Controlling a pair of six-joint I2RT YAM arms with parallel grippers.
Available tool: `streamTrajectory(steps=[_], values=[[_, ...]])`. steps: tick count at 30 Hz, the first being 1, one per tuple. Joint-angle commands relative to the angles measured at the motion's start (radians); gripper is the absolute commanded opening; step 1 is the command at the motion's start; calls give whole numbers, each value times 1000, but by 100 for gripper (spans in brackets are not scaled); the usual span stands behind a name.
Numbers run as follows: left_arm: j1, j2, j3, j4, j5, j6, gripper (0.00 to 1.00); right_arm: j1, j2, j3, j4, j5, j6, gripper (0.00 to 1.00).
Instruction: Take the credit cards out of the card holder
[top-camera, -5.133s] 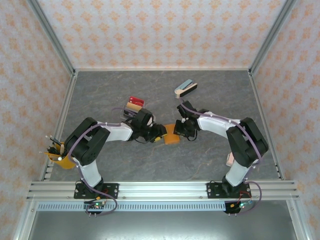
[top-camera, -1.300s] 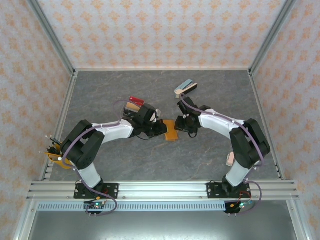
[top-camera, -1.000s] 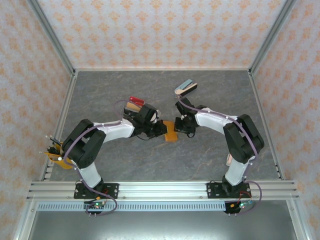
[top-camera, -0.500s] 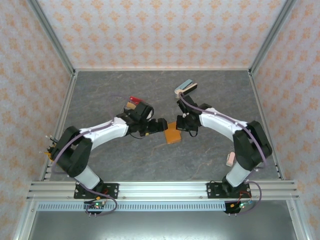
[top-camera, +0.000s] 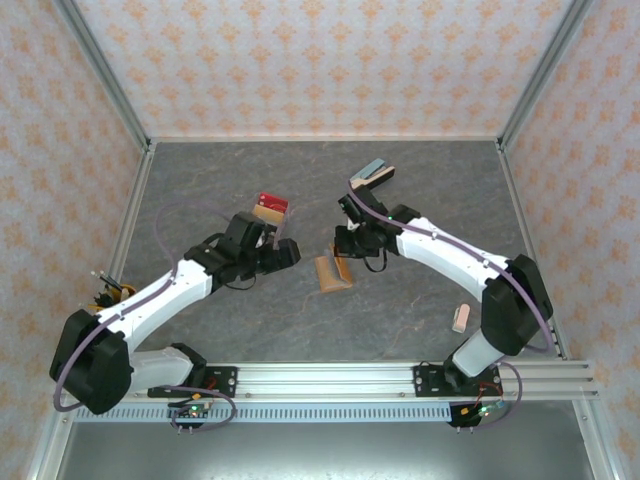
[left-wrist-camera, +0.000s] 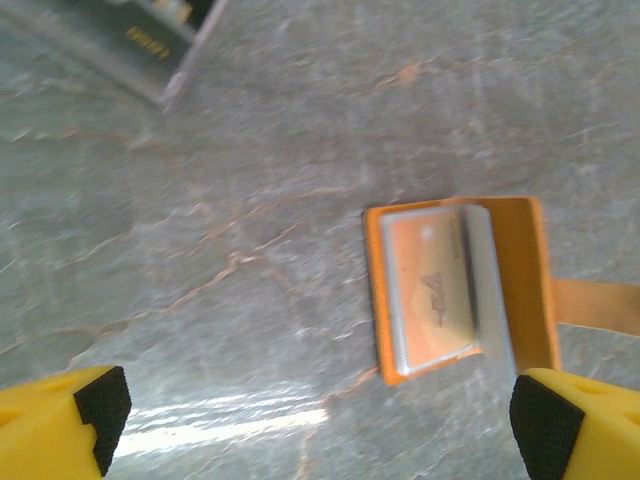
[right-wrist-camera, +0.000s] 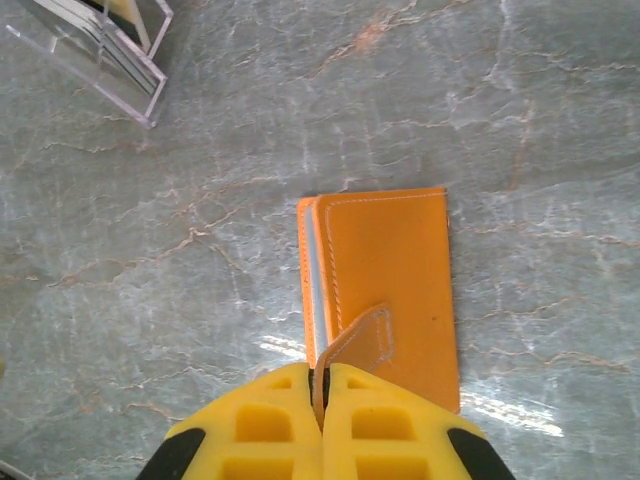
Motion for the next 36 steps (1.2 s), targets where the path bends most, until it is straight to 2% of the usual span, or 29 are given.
streamTrajectory(steps=[1,13,20,26,30,35,36], values=[[10,-36,-43,-15,8,-10,100,6,23,19,15,30,48,4],[11,-102,-108,37,121,-17,100,-33,20,-8,-139,291,39,4],[11,-73,-142,167,238,-45,100,-91,43,-60,-169,339,-10,4],[3,-47,-151,277,301,-79,98,-109,109,-58,-157,322,-48,3],[-2,-12,-124,318,310,-89,91,-117,122,-43,-119,178,-65,3],[-35,99,-83,402,283,-146,76,-125,193,-25,-121,192,-122,3],[-47,118,-74,408,274,-155,76,-125,207,-24,-119,191,-134,3]])
